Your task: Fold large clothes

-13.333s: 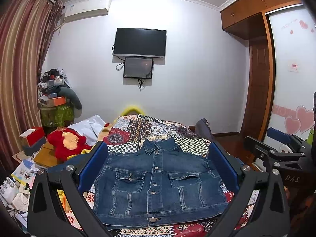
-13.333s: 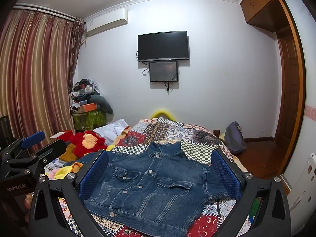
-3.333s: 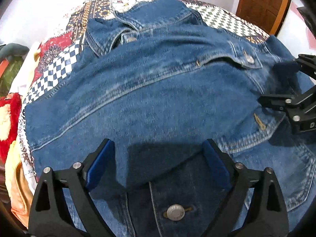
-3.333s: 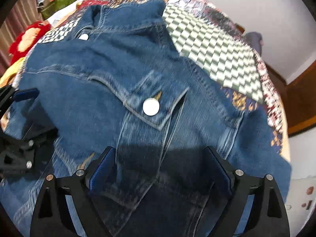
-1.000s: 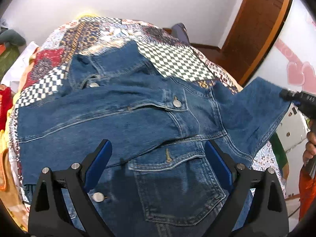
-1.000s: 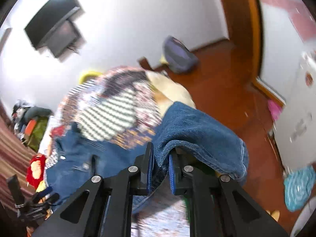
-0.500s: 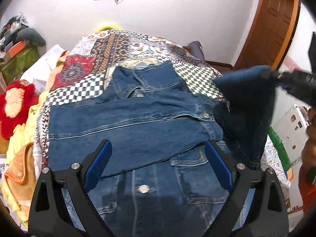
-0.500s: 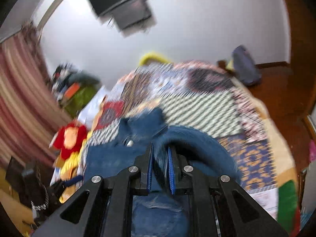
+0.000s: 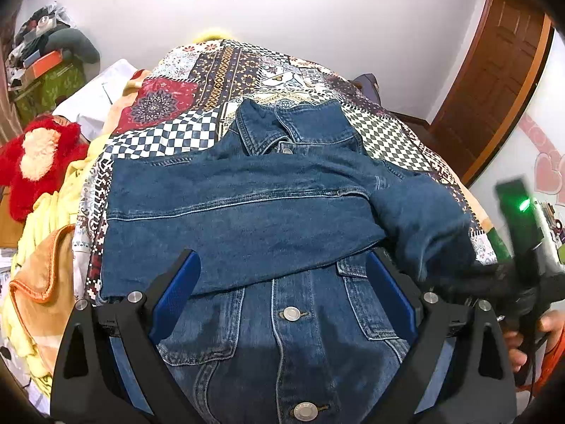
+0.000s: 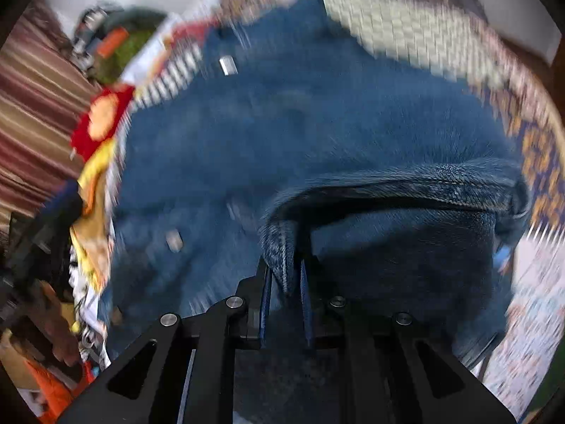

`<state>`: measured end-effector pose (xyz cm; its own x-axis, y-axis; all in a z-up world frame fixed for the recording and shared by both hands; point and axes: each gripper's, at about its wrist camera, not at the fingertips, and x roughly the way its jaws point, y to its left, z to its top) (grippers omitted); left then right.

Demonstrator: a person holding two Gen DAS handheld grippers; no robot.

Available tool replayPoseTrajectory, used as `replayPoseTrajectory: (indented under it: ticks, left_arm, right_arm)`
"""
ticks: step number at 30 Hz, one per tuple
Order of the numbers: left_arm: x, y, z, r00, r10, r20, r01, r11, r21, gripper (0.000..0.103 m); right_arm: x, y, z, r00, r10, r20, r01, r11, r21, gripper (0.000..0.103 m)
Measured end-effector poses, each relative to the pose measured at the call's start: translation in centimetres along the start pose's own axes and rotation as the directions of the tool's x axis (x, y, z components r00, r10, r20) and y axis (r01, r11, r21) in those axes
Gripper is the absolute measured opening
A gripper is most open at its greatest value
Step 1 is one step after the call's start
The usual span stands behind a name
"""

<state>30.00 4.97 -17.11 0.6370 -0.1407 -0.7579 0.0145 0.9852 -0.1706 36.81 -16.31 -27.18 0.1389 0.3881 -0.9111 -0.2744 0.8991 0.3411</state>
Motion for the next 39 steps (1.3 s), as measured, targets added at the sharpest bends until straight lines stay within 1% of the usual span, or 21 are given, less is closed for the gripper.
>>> replayPoseTrajectory:
  ticks: [1,2,6,8,11,14,16,18,20,23,26,27,29,30,32,33,34,35,36,38,39]
  left_arm:
    - [0.0,-0.2,0.0,1.0,-0.002,-0.002,0.002,1.0,0.004,0.095]
    - [0.0,-0.4,-0.1,1.0,-0.002,-0.004,0.002,1.0,0.009,0.095]
    - [-0.1,-1.8,0.0,1.0,0.0,-0.008,0.001,0.999,0.049,0.095]
    - [-0.1,-2.5,0.2,1.0,-0.005,-0.008,0.006,0.998,0.067,0.095]
    - [0.0,-4.1,0.7,1.0,-0.013,-0.01,0.014,0.994,0.109,0.095]
    - [0.4,-6.4,1.5,1.0,-0.015,-0.011,0.016,0.984,0.179,0.095]
    - [0.7,-8.2,2.0,1.0,-0.026,-0.01,0.028,0.972,0.235,0.095]
    - [1.6,-10.3,2.5,0.999,-0.045,-0.023,0.05,0.954,0.295,0.095]
    - [2.8,-12.2,2.8,0.998,-0.045,-0.048,0.058,0.936,0.346,0.095]
    - [5.2,-15.0,2.8,0.994,-0.034,-0.1,0.074,0.904,0.422,0.095]
    - [7.8,-17.6,2.2,0.988,-0.023,-0.154,0.097,0.862,0.498,0.095]
    - [8.6,-18.4,1.9,0.987,-0.013,-0.162,0.098,0.843,0.53,0.095]
    - [9.9,-19.7,1.1,0.987,0.022,-0.16,0.078,0.8,0.595,0.082]
    - [10.7,-20.3,0.7,0.986,0.052,-0.158,0.06,0.777,0.627,0.079]
    - [11.9,-20.9,0.3,0.985,0.077,-0.157,0.047,0.75,0.66,0.062]
    - [12.3,-21.0,0.2,0.984,0.08,-0.157,0.047,0.742,0.668,0.057]
    - [12.6,-21.0,0.3,0.986,0.086,-0.144,0.034,0.741,0.67,0.044]
    - [12.6,-20.9,0.5,0.987,0.09,-0.136,0.025,0.742,0.67,0.035]
    - [12.4,-20.7,1.0,0.989,0.086,-0.119,0.015,0.747,0.665,0.031]
    - [11.6,-20.5,2.2,0.994,0.07,-0.085,0.002,0.761,0.648,0.015]
    - [11.0,-20.2,3.0,0.996,0.059,-0.06,-0.007,0.77,0.638,0.012]
  right_arm:
    - [0.6,-0.8,-0.7,0.999,0.033,-0.028,-0.033,0.999,0.027,0.012]
    - [0.3,-1.2,-1.1,0.998,0.055,-0.019,-0.054,0.998,0.039,0.012]
    - [-0.9,-2.0,-1.9,0.994,0.1,-0.049,-0.096,0.993,0.064,0.012]
    - [-2.1,-2.4,-2.4,0.993,0.115,-0.029,-0.113,0.992,0.062,0.012]
    - [-4.5,-2.2,-2.7,0.996,0.081,0.023,-0.081,0.996,0.034,0.012]
    - [-7.7,-3.5,-2.8,0.993,0.032,0.112,-0.035,0.999,0.031,0.012]
    - [-9.9,-5.1,-2.9,0.986,0.005,0.17,-0.015,0.998,0.056,0.012]
    - [-11.3,-6.4,-2.9,0.98,-0.016,0.2,0.001,0.997,0.079,0.012]
    - [-12.8,-8.4,-3.0,0.972,-0.052,0.231,0.027,0.993,0.113,0.012]
    - [-13.9,-11.0,-3.5,0.966,-0.077,0.248,0.037,0.986,0.16,0.012]
    - [-13.7,-12.9,-4.2,0.966,-0.089,0.242,0.04,0.979,0.2,0.012]
    - [-13.4,-13.4,-4.4,0.968,-0.091,0.233,0.04,0.977,0.211,0.012]
    - [-12.7,-14.4,-5.0,0.973,-0.088,0.213,0.037,0.972,0.231,0.012]
    - [-12.4,-14.6,-5.2,0.975,-0.084,0.207,0.034,0.971,0.236,0.012]
    - [-11.6,-15.0,-5.4,0.979,-0.073,0.19,0.024,0.969,0.246,0.012]
    - [-11.3,-15.0,-5.4,0.98,-0.07,0.185,0.022,0.969,0.248,0.012]
    - [-10.9,-15.1,-5.3,0.982,-0.068,0.179,0.021,0.968,0.25,0.012]
    - [-10.6,-15.2,-5.3,0.983,-0.066,0.171,0.021,0.968,0.251,0.012]
    - [-10.4,-15.2,-5.2,0.984,-0.065,0.167,0.021,0.968,0.251,0.012]
    - [-9.9,-15.2,-4.9,0.985,-0.061,0.159,0.02,0.969,0.247,0.012]
    - [-9.7,-15.1,-4.7,0.986,-0.06,0.157,0.02,0.969,0.245,0.012]
